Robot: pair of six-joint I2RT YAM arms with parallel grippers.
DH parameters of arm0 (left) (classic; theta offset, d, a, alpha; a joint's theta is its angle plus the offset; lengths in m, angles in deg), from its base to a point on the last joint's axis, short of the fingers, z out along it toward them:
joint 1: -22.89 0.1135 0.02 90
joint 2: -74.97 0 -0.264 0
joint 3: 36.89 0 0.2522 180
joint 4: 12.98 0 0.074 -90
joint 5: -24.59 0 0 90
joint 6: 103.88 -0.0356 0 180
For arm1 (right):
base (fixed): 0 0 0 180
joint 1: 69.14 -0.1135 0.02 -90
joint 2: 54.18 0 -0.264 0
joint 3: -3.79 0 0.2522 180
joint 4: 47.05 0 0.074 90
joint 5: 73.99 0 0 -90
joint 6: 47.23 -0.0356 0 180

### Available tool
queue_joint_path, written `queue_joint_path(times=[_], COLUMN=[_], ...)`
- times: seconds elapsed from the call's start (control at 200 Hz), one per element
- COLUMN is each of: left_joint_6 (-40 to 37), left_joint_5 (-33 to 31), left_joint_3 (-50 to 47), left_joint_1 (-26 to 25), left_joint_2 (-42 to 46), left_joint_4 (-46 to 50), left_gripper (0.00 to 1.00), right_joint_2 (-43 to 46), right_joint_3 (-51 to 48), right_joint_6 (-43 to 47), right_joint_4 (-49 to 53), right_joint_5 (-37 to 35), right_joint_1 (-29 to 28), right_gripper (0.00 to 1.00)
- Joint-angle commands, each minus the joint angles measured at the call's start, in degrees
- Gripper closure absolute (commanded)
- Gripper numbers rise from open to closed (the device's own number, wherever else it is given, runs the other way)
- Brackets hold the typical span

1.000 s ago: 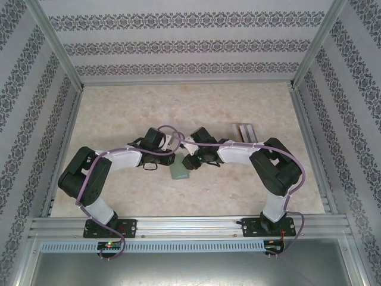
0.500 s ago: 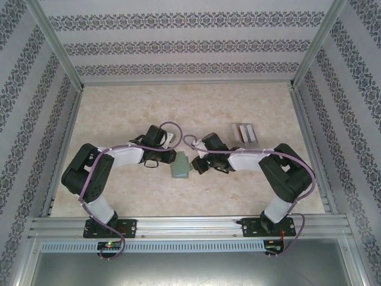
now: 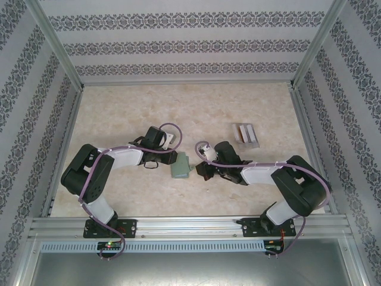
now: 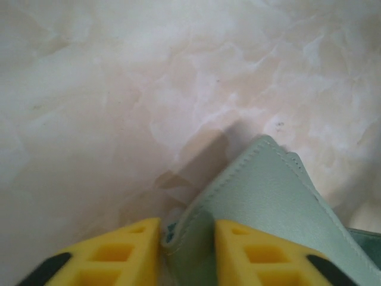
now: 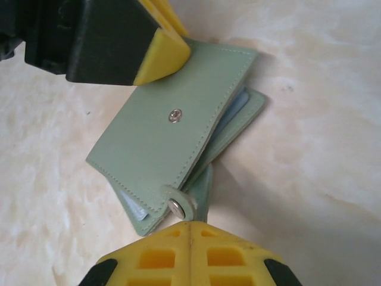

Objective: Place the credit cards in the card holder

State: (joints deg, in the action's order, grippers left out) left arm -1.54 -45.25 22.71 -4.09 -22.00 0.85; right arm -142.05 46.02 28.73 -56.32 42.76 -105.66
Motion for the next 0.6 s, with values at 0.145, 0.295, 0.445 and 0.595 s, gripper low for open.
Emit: queue_joint_path(times=[0.145,0.295,0.445,0.595], left_joint_6=[0.78,3.38,6.04,10.75], left_joint_5=[4.88,7.56,9.87,12.43], left_joint_3=[-2.38,-1.44,-0.81,-2.46], left_joint_1=[-0.37,-0.11,0.48,2.75], left_joint_2=[-0.05,1.6,1.68,2.62], left_joint_4=[3.34,5.07,6.96,6.45], left_gripper=[0.59,0.54,0.53,0.53], right_joint_2=[-4.6,-7.27,-7.84,-2.87], right_joint_3=[5.86,8.08,9.76,10.73], right_joint_6=[0.17,0.38,-0.8,-4.75], right_joint_4=[-1.85,-1.51,0.91,8.94], right_joint_5=[4.18,4.25,3.58,-4.45], right_joint_1=[-2.39,-2.95,-3.16,-3.21], right_gripper=[0.96,0.97,0.95,0.7])
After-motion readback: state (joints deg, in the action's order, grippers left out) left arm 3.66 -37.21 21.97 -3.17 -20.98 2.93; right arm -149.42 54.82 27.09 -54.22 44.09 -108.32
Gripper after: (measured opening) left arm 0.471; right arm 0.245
